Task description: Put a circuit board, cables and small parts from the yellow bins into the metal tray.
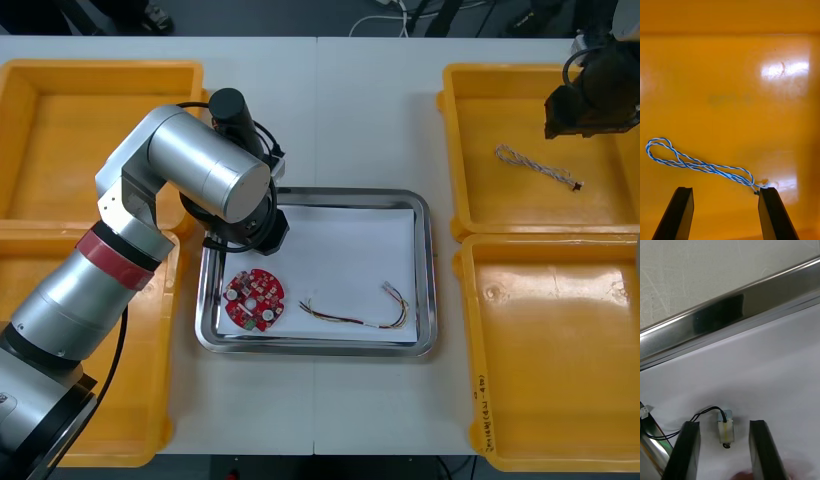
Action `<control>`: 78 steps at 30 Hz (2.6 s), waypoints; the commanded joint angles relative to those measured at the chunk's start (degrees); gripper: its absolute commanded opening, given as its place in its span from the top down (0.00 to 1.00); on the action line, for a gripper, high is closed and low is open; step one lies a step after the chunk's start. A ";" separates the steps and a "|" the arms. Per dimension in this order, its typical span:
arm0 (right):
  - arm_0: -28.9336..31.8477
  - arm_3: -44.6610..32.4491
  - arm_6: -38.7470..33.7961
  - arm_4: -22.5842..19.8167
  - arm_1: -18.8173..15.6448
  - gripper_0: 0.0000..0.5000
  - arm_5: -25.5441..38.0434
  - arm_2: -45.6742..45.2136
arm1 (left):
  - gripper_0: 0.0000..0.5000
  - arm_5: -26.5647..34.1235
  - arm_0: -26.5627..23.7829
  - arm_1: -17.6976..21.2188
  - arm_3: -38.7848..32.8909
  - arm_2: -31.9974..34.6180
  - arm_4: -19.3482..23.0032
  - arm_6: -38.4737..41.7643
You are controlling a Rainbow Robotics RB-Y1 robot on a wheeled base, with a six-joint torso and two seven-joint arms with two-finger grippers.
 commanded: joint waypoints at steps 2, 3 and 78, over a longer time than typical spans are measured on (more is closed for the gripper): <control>1.28 -0.78 13.53 -0.59 -0.25 0.00 -2.24 -0.90 | 0.00 -0.64 0.74 0.75 -0.64 -0.85 -0.63 5.46; 1.55 -0.78 15.81 -0.76 -0.25 0.00 -2.42 -0.99 | 0.00 -0.72 0.74 0.84 -0.73 -0.85 -0.63 5.55; -2.32 23.48 48.15 -10.25 -1.75 0.00 -20.70 -2.04 | 0.00 5.16 -15.43 18.42 17.38 22.88 9.91 -21.08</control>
